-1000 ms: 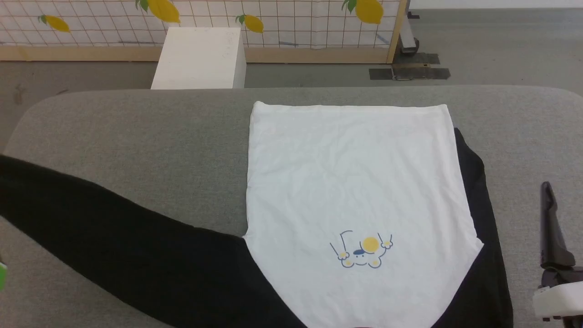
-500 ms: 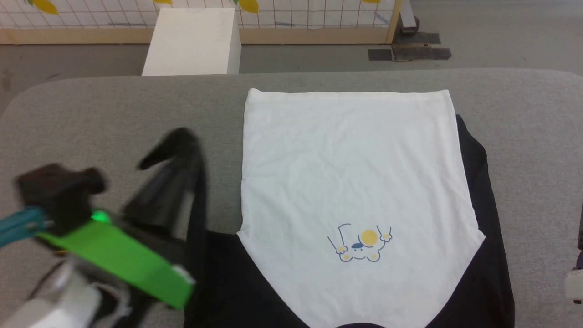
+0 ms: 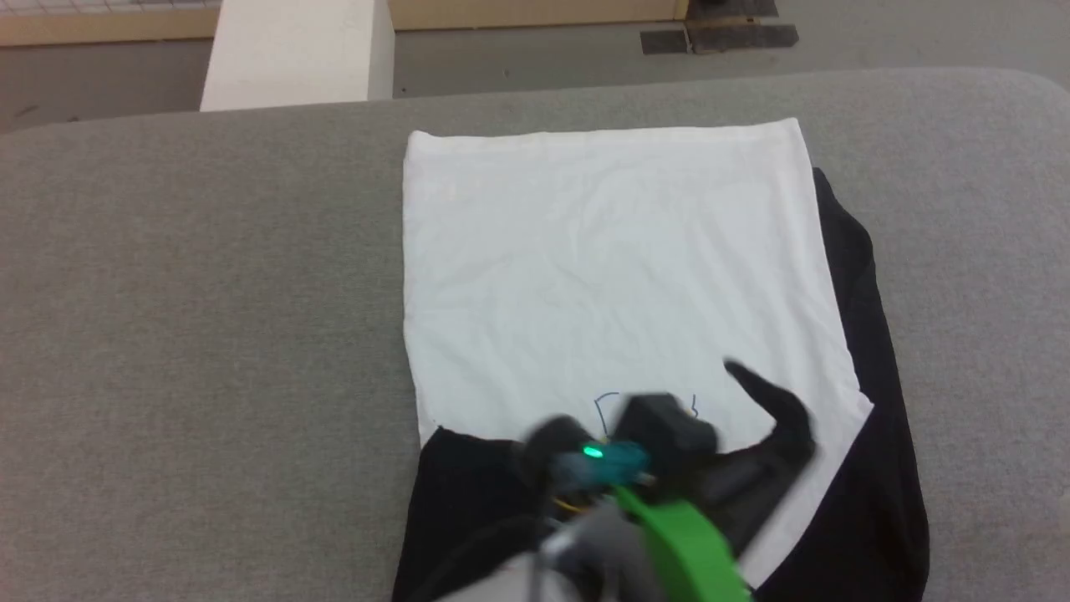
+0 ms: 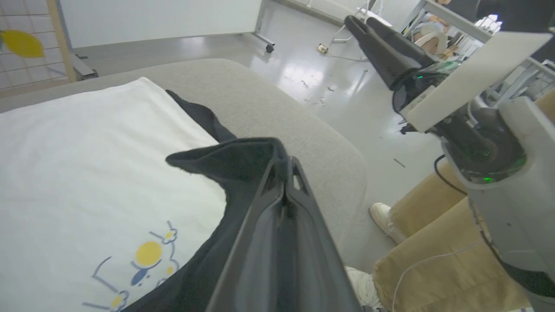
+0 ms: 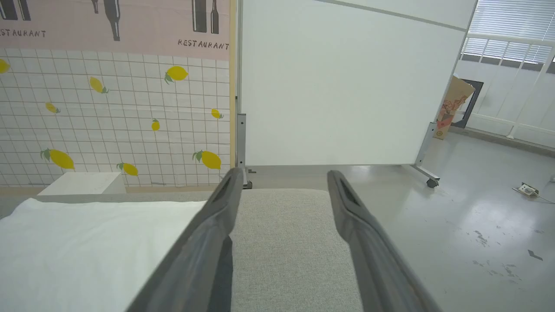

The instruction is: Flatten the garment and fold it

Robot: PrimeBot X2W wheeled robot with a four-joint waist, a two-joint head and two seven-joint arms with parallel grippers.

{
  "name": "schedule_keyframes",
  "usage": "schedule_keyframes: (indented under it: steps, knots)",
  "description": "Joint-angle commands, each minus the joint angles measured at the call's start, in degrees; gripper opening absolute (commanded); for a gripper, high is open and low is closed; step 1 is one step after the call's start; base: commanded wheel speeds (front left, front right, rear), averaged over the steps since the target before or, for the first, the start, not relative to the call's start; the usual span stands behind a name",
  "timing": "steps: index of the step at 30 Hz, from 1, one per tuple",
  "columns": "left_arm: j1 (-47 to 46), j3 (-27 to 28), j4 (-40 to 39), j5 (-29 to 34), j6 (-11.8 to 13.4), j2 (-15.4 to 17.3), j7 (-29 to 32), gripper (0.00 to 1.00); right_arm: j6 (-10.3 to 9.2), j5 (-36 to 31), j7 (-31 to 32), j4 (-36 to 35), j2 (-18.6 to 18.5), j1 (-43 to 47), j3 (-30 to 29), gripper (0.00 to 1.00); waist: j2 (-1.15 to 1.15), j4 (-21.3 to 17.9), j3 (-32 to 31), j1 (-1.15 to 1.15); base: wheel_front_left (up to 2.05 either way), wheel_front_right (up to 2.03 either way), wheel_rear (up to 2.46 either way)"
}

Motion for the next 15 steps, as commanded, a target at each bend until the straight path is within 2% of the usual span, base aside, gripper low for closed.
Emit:
schedule_keyframes:
  steps: [1,3,7,15]
  knots:
    - [-0.79,-1.39,2.53,-0.41,-1.17,-2.75,-0.58,0.00,-0.08,0.60,-0.52,0.28,0.03,-1.14,-0.11,1.00,0.00,-1.14,1.54,0.00,0.00,0.00,0.00]
    - [-1.27,-3.12,6.92,-0.77,-2.52,-5.68,-1.03,0.00,-0.08,0.96,-0.80,0.52,0.03,-1.42,0.03,1.00,0.00,-1.61,2.40,0.00,0.00,0.00,0.00]
    - [-3.10,-6.15,17.06,0.00,-5.19,-8.94,-1.99,0.00,-0.08,1.32,-1.30,1.09,0.03,-2.11,0.59,1.00,0.00,-2.46,3.88,0.00,0.00,0.00,0.00]
    - [-4.72,-10.35,34.87,-1.34,-8.22,-11.43,-4.17,0.00,-0.08,1.37,-2.01,2.68,0.03,-3.23,1.86,1.00,0.00,-3.91,5.22,0.00,0.00,0.00,0.00]
